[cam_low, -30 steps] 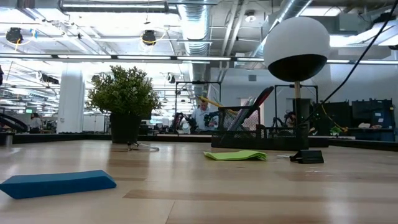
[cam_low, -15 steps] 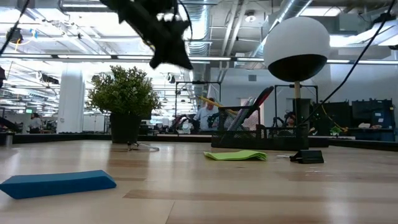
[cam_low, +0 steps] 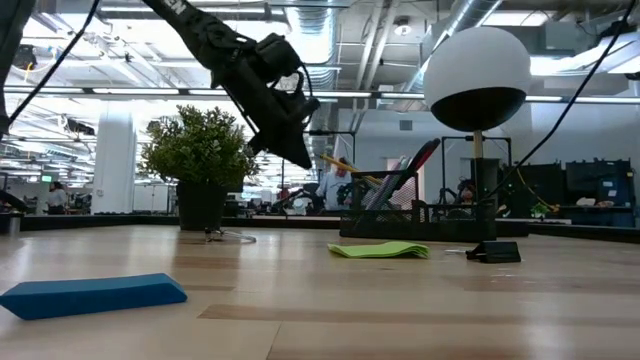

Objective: Pick and place office supplies into organizer
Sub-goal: Put the yellow pencil into the black desk organizer

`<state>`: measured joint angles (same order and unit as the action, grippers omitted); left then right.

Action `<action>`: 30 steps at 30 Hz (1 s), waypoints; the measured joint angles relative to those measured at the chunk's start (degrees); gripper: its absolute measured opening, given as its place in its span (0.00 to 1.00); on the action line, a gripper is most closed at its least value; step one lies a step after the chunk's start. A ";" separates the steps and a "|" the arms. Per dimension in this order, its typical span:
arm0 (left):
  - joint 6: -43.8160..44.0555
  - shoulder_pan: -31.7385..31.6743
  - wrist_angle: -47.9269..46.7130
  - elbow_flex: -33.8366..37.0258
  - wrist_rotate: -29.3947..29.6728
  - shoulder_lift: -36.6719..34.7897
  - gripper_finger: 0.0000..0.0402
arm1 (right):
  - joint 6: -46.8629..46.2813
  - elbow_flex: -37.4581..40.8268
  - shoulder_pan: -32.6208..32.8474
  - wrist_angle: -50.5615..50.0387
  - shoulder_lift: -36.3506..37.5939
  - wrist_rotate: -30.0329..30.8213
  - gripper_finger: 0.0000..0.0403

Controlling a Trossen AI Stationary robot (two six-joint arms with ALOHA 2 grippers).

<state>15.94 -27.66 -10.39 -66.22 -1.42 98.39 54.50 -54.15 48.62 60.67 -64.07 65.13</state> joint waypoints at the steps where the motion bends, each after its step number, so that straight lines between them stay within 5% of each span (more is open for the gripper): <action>1: 0.30 -0.35 -0.60 0.02 -1.24 -0.67 0.00 | 0.02 0.00 0.00 -0.03 0.00 0.22 0.00; 14: -2.66 -0.80 -1.94 -0.02 -5.77 -11.39 0.02 | 0.17 0.00 0.00 -0.03 0.02 1.41 0.00; 30: 6.19 -3.08 3.61 0.00 -3.54 -5.03 0.45 | -0.75 0.00 0.00 -0.14 0.02 0.80 0.00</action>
<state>22.14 -30.74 -6.78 -66.22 -4.97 93.36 53.75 -54.15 48.62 60.53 -64.05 65.93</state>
